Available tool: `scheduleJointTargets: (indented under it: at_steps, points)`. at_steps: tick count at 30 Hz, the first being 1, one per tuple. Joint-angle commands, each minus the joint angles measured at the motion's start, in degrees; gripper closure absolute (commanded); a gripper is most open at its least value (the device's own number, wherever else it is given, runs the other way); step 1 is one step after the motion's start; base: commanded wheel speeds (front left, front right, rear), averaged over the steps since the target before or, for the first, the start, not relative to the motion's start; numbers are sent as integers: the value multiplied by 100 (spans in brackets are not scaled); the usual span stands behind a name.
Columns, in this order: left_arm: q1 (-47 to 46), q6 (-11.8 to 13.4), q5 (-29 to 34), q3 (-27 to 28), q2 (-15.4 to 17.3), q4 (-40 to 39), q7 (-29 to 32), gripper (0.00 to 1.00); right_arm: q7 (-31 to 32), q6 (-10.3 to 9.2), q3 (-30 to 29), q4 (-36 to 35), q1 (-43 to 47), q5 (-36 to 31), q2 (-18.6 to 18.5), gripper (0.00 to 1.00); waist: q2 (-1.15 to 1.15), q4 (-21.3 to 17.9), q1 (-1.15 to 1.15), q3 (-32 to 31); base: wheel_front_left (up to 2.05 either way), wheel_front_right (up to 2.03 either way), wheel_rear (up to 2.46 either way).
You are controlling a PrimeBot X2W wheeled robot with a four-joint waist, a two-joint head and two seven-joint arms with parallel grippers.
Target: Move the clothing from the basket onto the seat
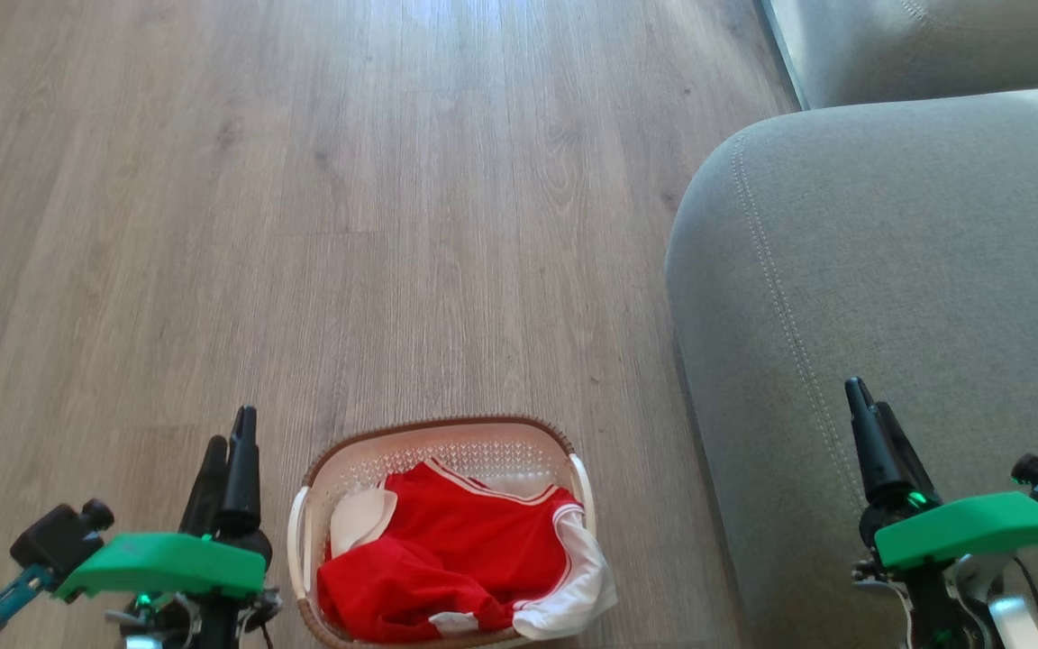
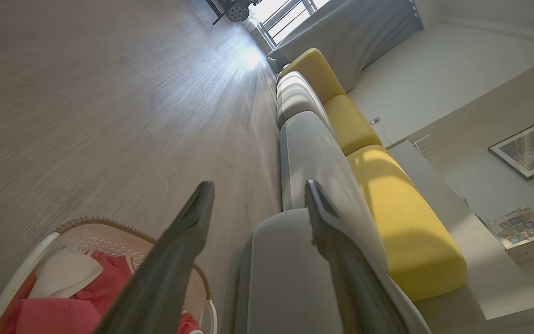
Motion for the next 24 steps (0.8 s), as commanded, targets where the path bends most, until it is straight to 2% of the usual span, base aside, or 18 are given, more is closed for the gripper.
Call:
scheduleJointTargets:
  at_steps: [1, 24]
  points:
    - [-251, 21, 265, 66, 80, -259, -88, 0, -110, 1, 87, -290, -260, -248, -86, 0, 0, -3, 0, 1, 0, 0, 0]
    - [-281, 91, 1843, -77, 90, -569, -456, 0, -481, 0, 323, -651, -251, -1759, -170, 0, 0, -30, 0, 16, 0, 0, 0]
